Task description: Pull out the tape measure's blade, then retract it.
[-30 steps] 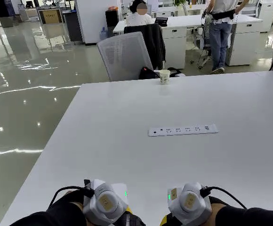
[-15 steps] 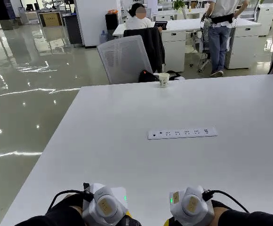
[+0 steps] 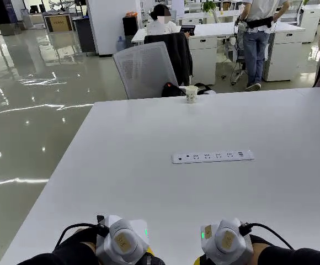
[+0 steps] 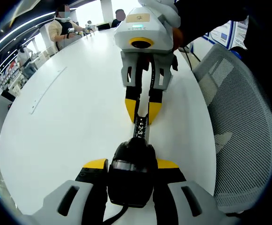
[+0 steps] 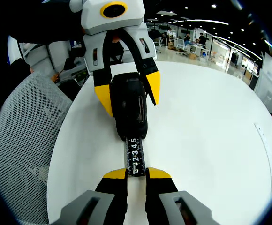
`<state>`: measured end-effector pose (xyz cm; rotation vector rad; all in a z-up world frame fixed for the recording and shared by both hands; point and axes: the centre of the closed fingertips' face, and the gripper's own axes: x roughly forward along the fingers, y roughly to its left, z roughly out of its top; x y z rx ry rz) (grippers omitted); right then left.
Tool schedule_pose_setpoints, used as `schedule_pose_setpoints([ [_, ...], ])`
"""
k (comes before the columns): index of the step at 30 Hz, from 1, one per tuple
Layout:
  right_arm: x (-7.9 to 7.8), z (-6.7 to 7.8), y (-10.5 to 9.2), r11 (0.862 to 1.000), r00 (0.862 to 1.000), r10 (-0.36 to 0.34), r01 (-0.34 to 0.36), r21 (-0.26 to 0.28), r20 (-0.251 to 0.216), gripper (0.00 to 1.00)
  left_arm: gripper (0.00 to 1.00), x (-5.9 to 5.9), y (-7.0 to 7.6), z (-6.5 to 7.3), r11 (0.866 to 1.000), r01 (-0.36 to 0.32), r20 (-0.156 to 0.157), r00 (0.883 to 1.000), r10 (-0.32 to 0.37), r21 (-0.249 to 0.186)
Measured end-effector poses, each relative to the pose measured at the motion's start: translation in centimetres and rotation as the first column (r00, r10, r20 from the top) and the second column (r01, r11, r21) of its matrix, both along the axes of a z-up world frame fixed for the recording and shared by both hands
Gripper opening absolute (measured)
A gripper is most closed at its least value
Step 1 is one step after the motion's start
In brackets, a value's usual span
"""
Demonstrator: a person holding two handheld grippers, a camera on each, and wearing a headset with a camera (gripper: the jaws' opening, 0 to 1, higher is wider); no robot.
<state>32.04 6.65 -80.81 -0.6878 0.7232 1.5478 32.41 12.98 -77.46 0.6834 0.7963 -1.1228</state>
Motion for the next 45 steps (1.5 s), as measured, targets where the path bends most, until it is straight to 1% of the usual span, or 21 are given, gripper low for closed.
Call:
schedule_pose_setpoints([
  [45,-0.1,0.2,-2.1,1.0,1.0,-0.017,0.017,-0.006,0.001,0.1,0.32,-0.3,-0.2,0.2,1.0,-0.005,0.0,1.0,0.005,-0.006],
])
